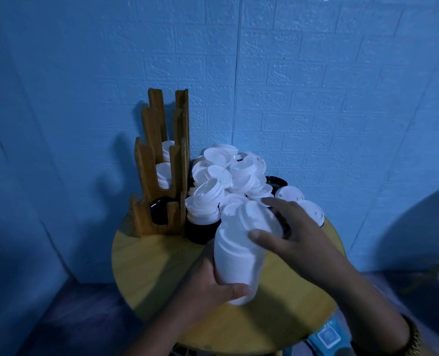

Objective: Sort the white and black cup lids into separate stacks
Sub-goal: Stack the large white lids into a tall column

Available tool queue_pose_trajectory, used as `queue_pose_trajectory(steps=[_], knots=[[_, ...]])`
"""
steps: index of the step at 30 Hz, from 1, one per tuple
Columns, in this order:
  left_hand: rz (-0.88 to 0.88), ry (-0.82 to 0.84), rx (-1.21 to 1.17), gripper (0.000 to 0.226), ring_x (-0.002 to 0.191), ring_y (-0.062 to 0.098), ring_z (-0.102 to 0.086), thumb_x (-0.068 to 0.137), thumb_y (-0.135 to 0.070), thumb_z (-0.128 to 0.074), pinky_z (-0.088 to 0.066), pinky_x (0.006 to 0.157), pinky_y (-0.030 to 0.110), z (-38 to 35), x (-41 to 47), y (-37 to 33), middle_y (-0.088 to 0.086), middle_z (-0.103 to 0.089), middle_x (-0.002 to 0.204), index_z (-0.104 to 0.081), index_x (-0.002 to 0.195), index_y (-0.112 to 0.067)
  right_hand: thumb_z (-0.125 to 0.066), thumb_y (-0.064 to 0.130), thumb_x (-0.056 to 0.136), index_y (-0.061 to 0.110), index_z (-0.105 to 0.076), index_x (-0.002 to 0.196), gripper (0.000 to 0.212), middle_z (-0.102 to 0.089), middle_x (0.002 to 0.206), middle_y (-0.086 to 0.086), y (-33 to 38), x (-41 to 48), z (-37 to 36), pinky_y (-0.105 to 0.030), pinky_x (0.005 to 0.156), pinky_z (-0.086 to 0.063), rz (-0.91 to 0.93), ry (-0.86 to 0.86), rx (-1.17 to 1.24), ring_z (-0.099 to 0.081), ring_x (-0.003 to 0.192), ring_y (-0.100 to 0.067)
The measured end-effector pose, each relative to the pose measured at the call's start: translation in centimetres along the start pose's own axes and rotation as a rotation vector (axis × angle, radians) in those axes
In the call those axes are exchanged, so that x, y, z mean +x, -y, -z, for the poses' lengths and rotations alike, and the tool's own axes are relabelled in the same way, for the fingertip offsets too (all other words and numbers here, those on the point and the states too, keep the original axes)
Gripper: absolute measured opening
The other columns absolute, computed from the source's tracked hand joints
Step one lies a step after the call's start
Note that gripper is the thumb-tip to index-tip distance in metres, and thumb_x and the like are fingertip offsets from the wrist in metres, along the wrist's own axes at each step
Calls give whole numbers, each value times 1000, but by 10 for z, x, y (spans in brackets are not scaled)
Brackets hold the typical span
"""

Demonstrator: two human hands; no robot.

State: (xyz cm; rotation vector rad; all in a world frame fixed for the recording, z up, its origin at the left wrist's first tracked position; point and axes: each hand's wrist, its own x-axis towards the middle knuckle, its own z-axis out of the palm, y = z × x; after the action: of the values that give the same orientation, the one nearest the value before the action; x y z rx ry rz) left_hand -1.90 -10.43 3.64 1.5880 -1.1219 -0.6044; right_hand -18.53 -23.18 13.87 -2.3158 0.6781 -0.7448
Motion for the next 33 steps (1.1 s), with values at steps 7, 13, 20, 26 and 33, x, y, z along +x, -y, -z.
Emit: queue_pose_trajectory(steps=[7,13,20,26,33], knots=[[26,3,119,69,100,-7,-64,62,-40,-94,-59,85,33,4,5,-9,-30,-67,109,-57,121,-42,-70,66,75,33,-44,132,72,-38,129,16,28,20,-13,-26,98,-38,75,210,-250,-38,122,-5],[42,-120,98,78,101,-10,-59,54,-52,-92,-55,81,24,-9,1,-3,-32,-64,108,-48,119,-53,-60,76,73,33,-45,121,67,-46,112,14,32,13,-34,-35,82,-49,-4,53,-323,-50,101,-9],[27,15,87,74,102,-5,-66,60,-44,-94,-59,83,33,1,3,-6,-25,-69,112,-56,123,-43,-80,51,76,42,-48,130,63,-50,128,27,14,20,-15,-22,100,-40,3,301,27,-46,118,10],[7,-153,196,87,99,-10,-57,57,-61,-89,-54,80,19,-18,1,-4,-32,-58,109,-35,125,-53,-70,66,73,35,-44,135,74,-46,126,20,25,12,-31,-36,91,-49,-27,102,-173,-51,112,-6],[2,-167,253,88,101,-6,-58,55,-61,-88,-55,85,27,-20,6,-1,-34,-56,106,-25,116,-62,-53,78,69,33,-44,126,73,-46,121,14,29,8,-38,-37,84,-49,-56,39,-318,-52,111,-13]])
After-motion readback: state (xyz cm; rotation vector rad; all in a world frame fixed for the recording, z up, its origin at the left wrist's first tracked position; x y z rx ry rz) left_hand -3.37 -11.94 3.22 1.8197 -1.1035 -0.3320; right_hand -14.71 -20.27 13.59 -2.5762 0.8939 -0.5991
